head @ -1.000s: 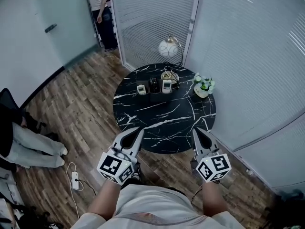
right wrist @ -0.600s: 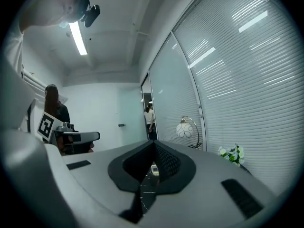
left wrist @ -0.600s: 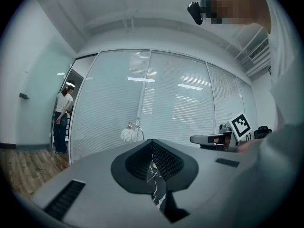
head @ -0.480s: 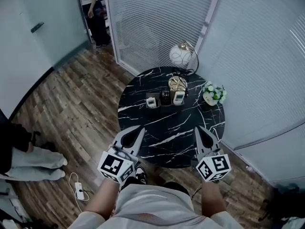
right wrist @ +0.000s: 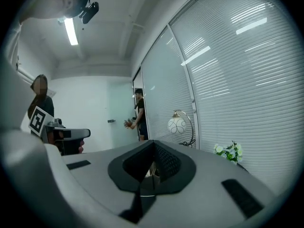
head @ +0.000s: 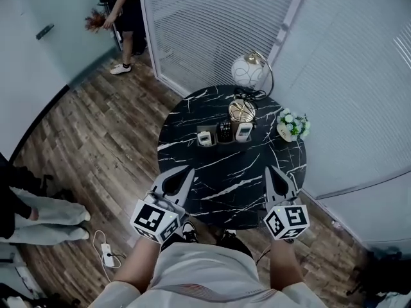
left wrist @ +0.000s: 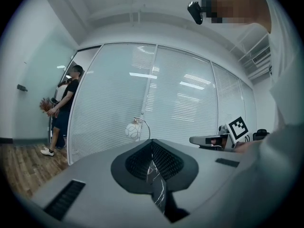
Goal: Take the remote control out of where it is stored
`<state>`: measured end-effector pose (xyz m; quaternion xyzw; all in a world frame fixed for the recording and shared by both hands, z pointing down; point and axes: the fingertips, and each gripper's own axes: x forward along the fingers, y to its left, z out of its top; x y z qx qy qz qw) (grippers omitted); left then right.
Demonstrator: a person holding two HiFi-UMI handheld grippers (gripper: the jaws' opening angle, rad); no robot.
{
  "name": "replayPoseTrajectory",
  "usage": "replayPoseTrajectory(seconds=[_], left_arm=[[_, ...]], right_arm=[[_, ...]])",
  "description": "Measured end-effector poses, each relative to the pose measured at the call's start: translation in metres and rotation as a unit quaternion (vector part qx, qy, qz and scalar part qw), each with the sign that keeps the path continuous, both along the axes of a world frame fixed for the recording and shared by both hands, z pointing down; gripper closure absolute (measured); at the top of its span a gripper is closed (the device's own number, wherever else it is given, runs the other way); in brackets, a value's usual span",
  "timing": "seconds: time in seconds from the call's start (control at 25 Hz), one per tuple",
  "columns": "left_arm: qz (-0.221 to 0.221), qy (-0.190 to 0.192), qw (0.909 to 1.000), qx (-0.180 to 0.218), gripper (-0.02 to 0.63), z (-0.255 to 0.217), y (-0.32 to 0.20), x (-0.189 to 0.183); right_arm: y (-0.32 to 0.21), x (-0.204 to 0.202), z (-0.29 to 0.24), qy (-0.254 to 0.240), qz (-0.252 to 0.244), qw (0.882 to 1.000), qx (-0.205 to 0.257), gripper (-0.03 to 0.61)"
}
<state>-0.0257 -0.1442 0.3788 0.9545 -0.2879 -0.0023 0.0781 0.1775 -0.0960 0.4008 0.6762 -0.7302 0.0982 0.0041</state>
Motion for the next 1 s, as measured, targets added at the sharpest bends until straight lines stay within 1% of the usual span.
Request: replayPoseTrajectory(seconds=[0.2,0.36,0.4,0.48,0.56,0.68,0.84,1.0], left_arm=[[0.0,-0.016,0.9999,0.006,0.604,-0.001,0.0,0.025],[-0.004,-0.026,0.9996,0.005,0.604,0.004,-0.004,0.038],[-0.005,-0.028,0.9996,0.002,0.604,0.007,-0.004,0.038],[-0.01,-0.034,0.9994,-0.006,0.604,0.013,-0.006,0.037],[-0.017,-0.039,0.999,-0.015,0.604,0.02,-0.009,0.034],[-0.024,-0.045,0.9983,-0.027,0.604,0.029,-0.015,0.03],[-0.032,-0.053,0.9972,-0.042,0.604,0.041,-0.027,0.024],[-0.041,-0.062,0.9955,-0.059,0.604,0.053,-0.035,0.015]], right_arm=[[-0.016,0.03,0.013,-0.002,0.009,1.0,-0.016,0.565],[-0.04,0.046,0.035,0.029,0.016,0.999,-0.038,0.556],[-0.047,0.048,0.042,0.035,0.017,0.998,-0.045,0.527],[-0.065,0.051,0.058,0.039,0.019,0.997,-0.059,0.439],[-0.083,0.053,0.072,0.046,0.026,0.996,-0.069,0.396],[-0.112,0.053,0.092,0.056,0.036,0.994,-0.083,0.368],[-0.151,0.051,0.123,0.064,0.047,0.992,-0.102,0.36],[-0.178,0.051,0.159,0.064,0.054,0.988,-0.131,0.334]])
